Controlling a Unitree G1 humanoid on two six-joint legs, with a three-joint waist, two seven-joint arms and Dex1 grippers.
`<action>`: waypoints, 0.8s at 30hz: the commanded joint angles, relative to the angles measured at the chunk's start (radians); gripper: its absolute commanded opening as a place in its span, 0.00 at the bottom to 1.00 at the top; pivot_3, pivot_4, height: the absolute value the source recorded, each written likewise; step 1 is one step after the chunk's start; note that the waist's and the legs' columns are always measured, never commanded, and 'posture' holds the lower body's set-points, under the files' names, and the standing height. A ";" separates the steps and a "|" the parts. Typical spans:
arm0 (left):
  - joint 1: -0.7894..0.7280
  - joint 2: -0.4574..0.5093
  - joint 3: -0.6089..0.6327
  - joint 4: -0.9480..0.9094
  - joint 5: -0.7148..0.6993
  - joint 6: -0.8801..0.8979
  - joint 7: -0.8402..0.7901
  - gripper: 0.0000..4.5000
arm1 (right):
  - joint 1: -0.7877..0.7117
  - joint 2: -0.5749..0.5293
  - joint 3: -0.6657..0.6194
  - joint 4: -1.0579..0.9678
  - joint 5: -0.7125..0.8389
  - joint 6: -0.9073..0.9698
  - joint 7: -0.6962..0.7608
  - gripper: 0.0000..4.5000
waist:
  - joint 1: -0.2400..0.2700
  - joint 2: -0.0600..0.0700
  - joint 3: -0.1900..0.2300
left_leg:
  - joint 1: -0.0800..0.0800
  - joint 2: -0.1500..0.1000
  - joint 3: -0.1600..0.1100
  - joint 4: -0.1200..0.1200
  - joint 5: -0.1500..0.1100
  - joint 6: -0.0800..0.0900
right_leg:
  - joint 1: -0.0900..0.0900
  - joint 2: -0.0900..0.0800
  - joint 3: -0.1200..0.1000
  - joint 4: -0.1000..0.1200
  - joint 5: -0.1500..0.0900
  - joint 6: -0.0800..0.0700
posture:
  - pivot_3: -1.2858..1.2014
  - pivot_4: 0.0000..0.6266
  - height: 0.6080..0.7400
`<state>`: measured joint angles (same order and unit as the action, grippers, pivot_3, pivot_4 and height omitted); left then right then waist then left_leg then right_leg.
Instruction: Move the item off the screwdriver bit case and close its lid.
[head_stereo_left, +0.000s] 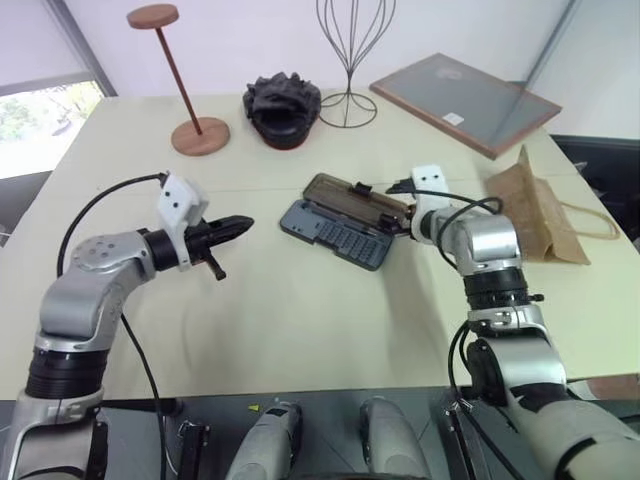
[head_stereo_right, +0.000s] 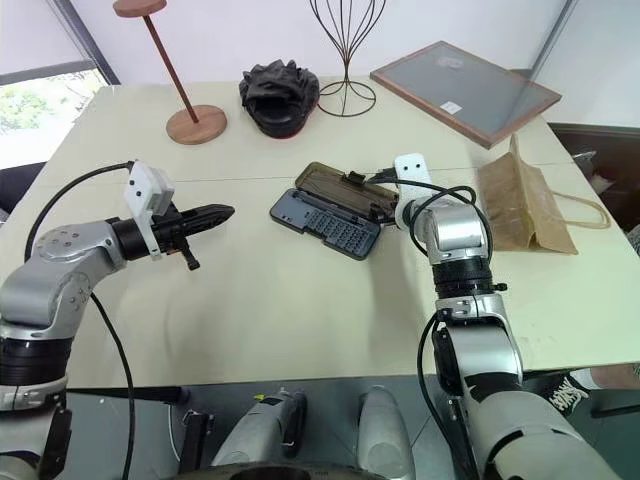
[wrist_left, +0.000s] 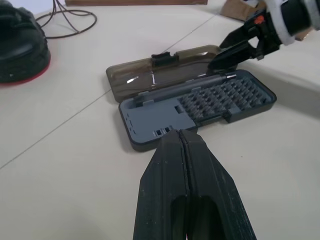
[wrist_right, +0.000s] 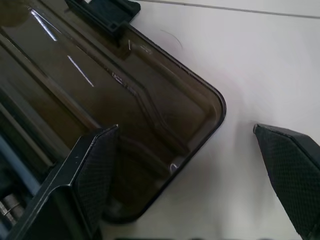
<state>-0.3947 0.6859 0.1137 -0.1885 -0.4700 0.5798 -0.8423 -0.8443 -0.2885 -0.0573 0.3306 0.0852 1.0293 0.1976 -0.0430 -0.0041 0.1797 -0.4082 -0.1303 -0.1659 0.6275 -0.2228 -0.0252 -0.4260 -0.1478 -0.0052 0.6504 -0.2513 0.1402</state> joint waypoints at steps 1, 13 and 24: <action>-0.009 0.009 0.028 -0.027 -0.009 -0.010 0.009 0.00 | 0.018 0.020 -0.014 -0.060 0.004 0.033 -0.029 1.00 | -0.001 0.000 0.000 | 0.000 0.000 0.000 0.000 0.000 0.000 | 0.000 0.000 0.000 0.000 0.000 0.000 | 0.52 0.24 0.95; -0.034 0.010 0.012 0.001 0.006 -0.027 0.005 0.00 | 0.059 0.045 0.006 -0.121 0.000 0.050 -0.053 0.13 | -0.001 0.000 -0.001 | 0.000 0.000 0.000 0.000 0.000 0.000 | 0.000 0.000 0.000 0.000 0.000 0.000 | 0.52 0.24 0.95; -0.039 0.009 0.007 0.010 0.016 -0.037 0.006 0.00 | 0.064 0.053 0.005 -0.152 0.012 0.091 -0.048 0.02 | -0.001 -0.001 -0.001 | 0.000 0.000 0.000 0.000 0.000 0.000 | 0.000 0.000 0.000 0.000 0.000 0.000 | 0.52 0.24 0.95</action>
<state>-0.4110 0.6855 0.1086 -0.1661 -0.4537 0.5611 -0.8365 -0.7953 -0.2486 -0.0588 0.1945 0.0835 1.0845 0.1430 -0.0436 -0.0053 0.1784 -0.4079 -0.1299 -0.1656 0.6273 -0.2230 -0.0249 -0.4259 -0.1474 -0.0052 0.6503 -0.2512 0.1402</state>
